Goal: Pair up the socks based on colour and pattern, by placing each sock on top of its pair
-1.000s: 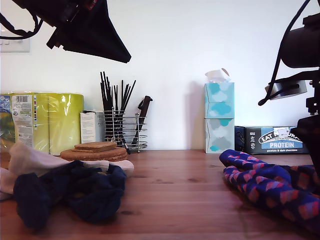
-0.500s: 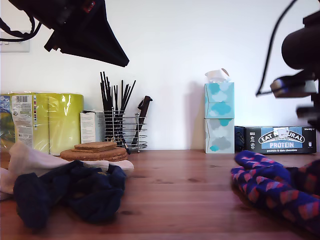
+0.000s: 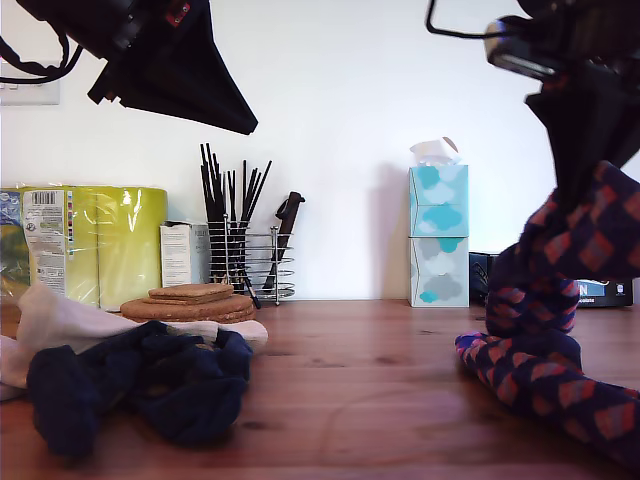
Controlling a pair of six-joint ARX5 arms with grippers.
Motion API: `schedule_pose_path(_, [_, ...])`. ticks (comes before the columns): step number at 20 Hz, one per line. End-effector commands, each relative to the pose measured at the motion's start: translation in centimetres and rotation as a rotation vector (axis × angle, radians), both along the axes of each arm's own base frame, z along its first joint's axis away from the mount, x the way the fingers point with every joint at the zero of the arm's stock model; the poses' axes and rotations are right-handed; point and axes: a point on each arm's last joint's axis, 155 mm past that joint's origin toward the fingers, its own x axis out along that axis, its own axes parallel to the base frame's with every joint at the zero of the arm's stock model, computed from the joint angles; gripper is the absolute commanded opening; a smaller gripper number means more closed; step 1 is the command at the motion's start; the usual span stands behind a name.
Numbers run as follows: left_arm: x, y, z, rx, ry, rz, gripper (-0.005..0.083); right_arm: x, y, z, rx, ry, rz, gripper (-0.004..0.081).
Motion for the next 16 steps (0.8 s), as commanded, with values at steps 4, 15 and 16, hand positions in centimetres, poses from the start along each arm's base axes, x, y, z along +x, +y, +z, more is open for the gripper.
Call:
schedule_pose_path(4, [-0.2,0.2,-0.2,-0.002,0.002,0.002,-0.0022,-2.2,1.4,-0.9,-0.017,0.059,0.028,-0.0011])
schedule_pose_path(15, [0.0,0.1,0.1,-0.009,-0.009,0.002,-0.0022,-4.7,-0.5,-8.8,-0.073,0.13,0.01,0.0078])
schedule_pose_path(16, [0.0,0.1,0.1,-0.009,-0.009,0.002,-0.0022,-4.7,-0.5,-8.8,-0.073,0.13,0.011,0.0169])
